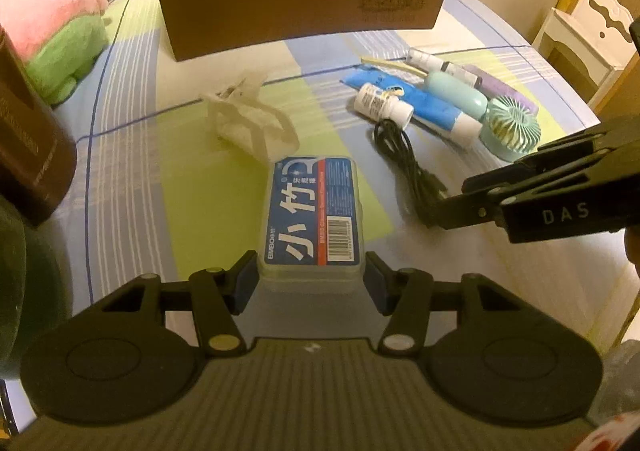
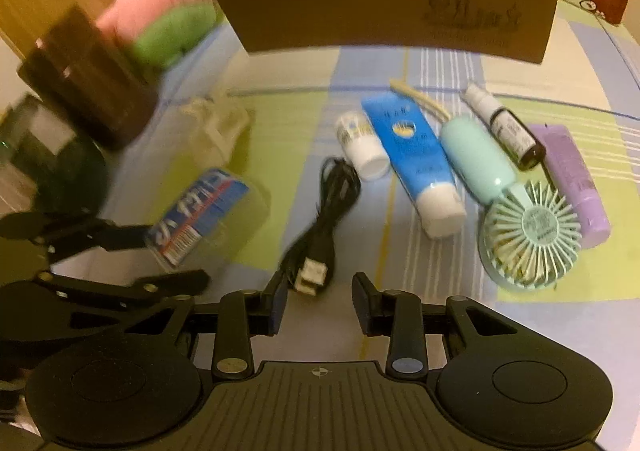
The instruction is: Organize rigid objects
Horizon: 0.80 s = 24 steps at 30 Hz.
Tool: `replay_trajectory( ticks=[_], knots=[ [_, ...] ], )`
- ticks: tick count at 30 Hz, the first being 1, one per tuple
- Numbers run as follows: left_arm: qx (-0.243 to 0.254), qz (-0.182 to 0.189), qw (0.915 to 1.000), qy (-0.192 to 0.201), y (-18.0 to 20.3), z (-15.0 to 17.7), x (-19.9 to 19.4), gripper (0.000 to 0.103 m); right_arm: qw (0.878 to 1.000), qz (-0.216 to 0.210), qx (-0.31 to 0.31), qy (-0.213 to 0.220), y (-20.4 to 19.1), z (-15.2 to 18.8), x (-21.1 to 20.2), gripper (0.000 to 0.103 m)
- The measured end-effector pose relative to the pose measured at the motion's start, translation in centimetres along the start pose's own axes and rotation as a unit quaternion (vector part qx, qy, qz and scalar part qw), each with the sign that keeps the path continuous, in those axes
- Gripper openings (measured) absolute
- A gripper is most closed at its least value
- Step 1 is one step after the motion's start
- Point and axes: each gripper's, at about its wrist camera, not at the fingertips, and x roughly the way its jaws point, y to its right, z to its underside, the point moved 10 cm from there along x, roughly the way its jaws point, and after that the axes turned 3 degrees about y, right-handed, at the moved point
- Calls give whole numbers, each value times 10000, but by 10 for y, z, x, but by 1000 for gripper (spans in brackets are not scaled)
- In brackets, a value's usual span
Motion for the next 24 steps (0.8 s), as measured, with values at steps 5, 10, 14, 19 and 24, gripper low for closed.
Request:
replay_trajectory(
  ticks=[5, 10, 14, 19, 24],
  knots=[
    [164, -98, 9998, -29, -1, -7, 9, 53, 9999, 85, -114, 52, -6, -4, 15, 45],
    [129, -139, 9997, -147, 2, -1, 14, 53, 9994, 55, -345, 39, -4, -1, 22, 34],
    [62, -97, 9998, -143, 13, 4, 10, 53, 9993, 51, -359, -87, 6, 5, 15, 33],
    [57, -89, 9998, -155, 24, 6, 7, 56, 9991, 137, -350, -172, 24, 9, 3, 33],
    [74, -114, 9999, -95, 24, -6, 7, 66, 9995, -13, -310, 90, 21, -1, -4, 50]
  ],
)
